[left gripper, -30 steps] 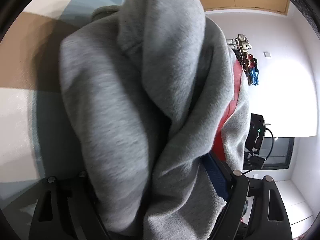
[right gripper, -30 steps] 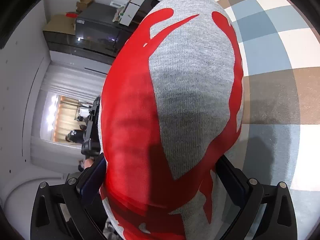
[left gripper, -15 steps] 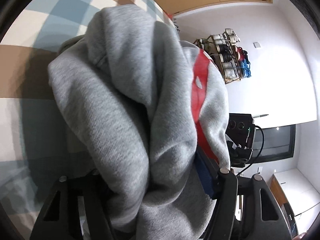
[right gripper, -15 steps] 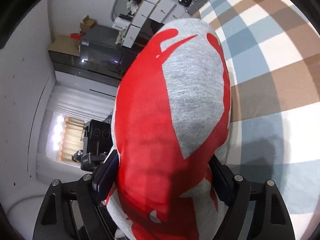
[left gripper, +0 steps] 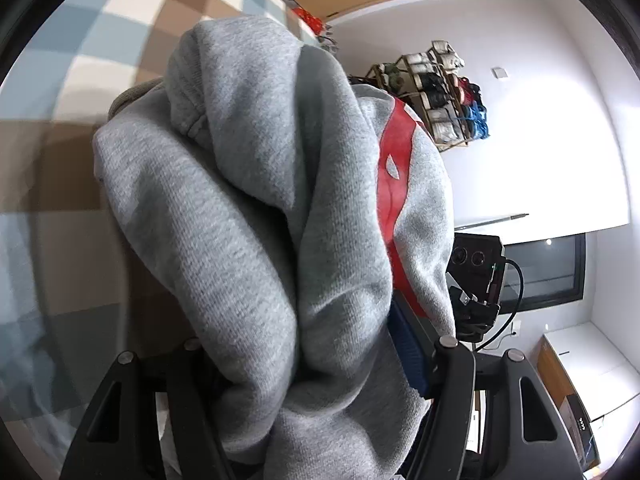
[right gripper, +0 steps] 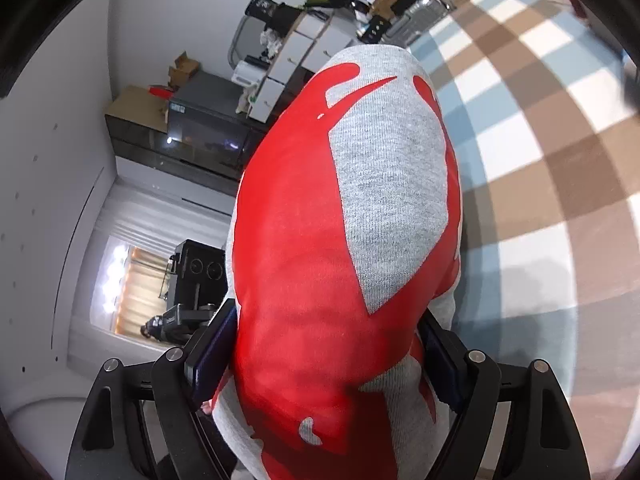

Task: Fold large clothes
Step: 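Grip the grey hoodie bundle with both grippers and lift it off the bed, then carry the bundle with both grippers and lower it onto the clothes stack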

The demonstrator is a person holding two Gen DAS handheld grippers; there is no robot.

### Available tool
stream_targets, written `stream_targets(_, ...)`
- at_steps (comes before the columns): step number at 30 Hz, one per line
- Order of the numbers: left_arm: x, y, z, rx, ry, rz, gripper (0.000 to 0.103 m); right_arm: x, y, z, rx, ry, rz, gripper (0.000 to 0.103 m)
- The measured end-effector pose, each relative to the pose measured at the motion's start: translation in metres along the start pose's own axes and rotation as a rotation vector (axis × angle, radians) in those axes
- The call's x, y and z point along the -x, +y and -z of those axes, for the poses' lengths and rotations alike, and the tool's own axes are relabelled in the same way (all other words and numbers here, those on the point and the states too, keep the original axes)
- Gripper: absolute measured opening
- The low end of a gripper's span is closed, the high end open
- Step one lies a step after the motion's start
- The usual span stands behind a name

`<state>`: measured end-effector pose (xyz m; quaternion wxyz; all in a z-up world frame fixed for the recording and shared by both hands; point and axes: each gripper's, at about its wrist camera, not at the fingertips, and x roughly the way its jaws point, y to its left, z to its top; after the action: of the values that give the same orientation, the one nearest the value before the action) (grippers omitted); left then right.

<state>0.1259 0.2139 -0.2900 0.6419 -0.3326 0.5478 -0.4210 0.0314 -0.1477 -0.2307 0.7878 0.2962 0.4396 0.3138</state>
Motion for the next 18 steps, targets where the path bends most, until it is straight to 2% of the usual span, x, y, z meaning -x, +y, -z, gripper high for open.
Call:
stream_targets(8,-0.026,-0.076,-0.023,-0.092,0.004,-0.001,0.061,0.077,0.022,-0.029,0.015,-0.110,0.026,0.083)
stream_targets(14,-0.067,-0.140,-0.037,-0.157,0.030,0.017,0.061,0.166,0.035,-0.060,0.014,-0.198,0.073,0.083)
stream_targets(18,-0.103,-0.173,-0.047,-0.186,0.040,0.052,0.061,0.229,0.038,-0.079,0.019,-0.263,0.138,0.083)
